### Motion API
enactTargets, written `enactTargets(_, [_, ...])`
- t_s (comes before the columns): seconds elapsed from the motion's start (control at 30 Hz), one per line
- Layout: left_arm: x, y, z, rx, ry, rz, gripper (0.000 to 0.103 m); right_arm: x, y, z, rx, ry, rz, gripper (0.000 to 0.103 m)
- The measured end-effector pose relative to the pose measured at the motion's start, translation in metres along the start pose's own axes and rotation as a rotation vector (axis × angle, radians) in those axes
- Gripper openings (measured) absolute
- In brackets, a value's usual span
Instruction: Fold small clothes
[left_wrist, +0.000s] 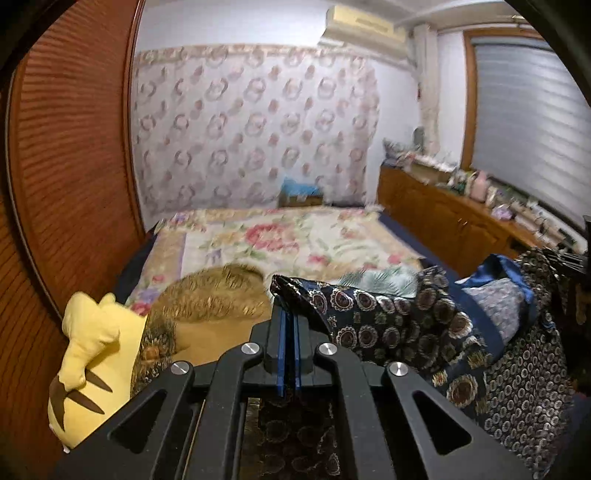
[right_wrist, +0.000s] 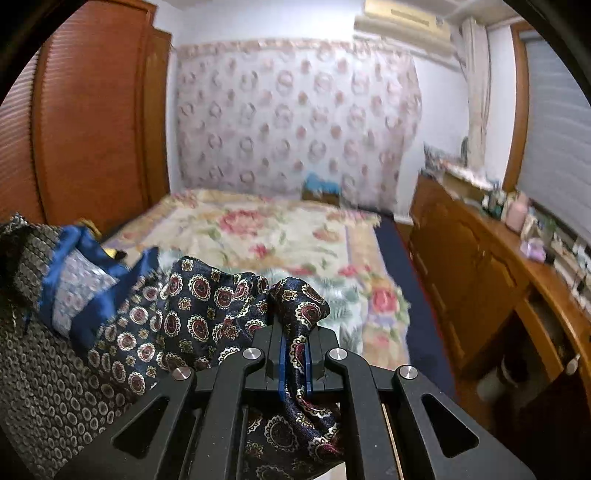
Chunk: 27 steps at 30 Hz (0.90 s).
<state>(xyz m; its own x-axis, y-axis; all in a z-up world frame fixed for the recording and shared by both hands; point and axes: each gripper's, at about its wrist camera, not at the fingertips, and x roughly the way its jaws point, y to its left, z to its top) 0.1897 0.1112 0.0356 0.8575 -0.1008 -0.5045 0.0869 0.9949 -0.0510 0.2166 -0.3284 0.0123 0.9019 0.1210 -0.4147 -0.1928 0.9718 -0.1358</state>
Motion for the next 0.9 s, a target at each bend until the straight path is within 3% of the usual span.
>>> enactTargets(0.13, [0.019,0.013,-0.011,-0.022,0.039,0.038,0.004,0.028,0.024,-0.010,0.002,0.047,-0.004,0.006])
enactTargets(0.37, [0.029,0.030,-0.011,-0.034,0.060,0.087,0.004,0.027,0.053,0.009,-0.024,0.035,0.011,0.006])
enactTargets(0.47, [0.036,0.031,-0.016,-0.032,0.097,0.088,0.004,0.038,0.022,0.000,-0.014,0.104,0.006,0.007])
enactTargets(0.6, [0.034,0.031,-0.026,-0.042,0.127,0.089,0.005,0.053,0.016,-0.003,0.000,0.192,-0.019,0.028])
enactTargets(0.63, [0.031,0.032,-0.029,-0.046,0.129,0.082,0.007,0.054,0.017,-0.004,-0.002,0.205,-0.025,0.032])
enactTargets(0.7, [0.023,0.035,-0.034,-0.060,0.128,0.061,0.025,0.053,0.016,-0.002,-0.004,0.214,-0.039,0.043])
enactTargets(0.9, [0.000,0.039,-0.041,-0.085,0.113,0.014,0.049,0.042,0.040,0.014,-0.008,0.160,-0.023,0.052])
